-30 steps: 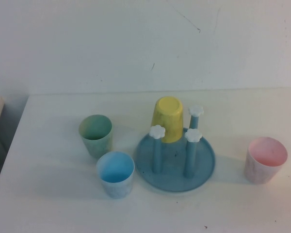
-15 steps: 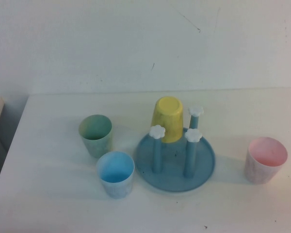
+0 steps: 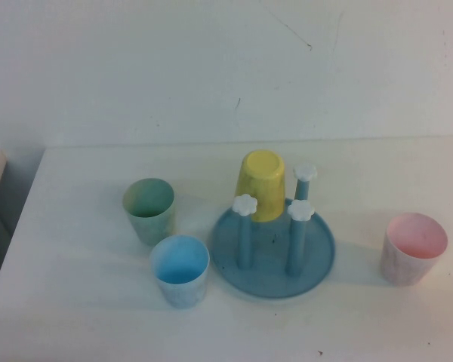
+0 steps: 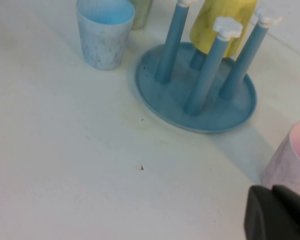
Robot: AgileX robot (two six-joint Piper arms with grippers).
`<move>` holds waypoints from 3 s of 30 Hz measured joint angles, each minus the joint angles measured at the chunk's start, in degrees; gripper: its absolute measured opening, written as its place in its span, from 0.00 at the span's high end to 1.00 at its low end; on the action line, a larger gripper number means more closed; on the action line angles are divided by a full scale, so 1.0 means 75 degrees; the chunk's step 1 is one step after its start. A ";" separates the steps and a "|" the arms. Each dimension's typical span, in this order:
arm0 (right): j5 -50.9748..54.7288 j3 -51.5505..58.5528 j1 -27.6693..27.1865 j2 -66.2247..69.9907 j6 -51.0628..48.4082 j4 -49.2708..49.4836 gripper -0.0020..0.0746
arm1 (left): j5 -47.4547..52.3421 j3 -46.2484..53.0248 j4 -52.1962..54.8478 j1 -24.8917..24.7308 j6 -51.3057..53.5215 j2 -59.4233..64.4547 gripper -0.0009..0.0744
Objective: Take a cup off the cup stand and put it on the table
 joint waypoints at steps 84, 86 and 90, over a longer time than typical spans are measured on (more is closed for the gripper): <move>-0.2981 0.2914 -0.1817 -0.2961 0.5615 -0.5003 0.98 | 0.0172 -0.0025 0.0070 0.0245 0.1357 -0.0013 0.99; -0.2825 0.2957 -0.1889 -0.3225 0.5667 -0.5003 0.98 | 0.0172 -0.0025 0.0070 0.0245 0.1357 -0.0013 0.99; -0.2210 0.2968 -0.1921 -0.3318 0.5880 -0.5144 0.98 | 0.0176 -0.0025 0.0070 0.0245 0.1357 -0.0013 0.99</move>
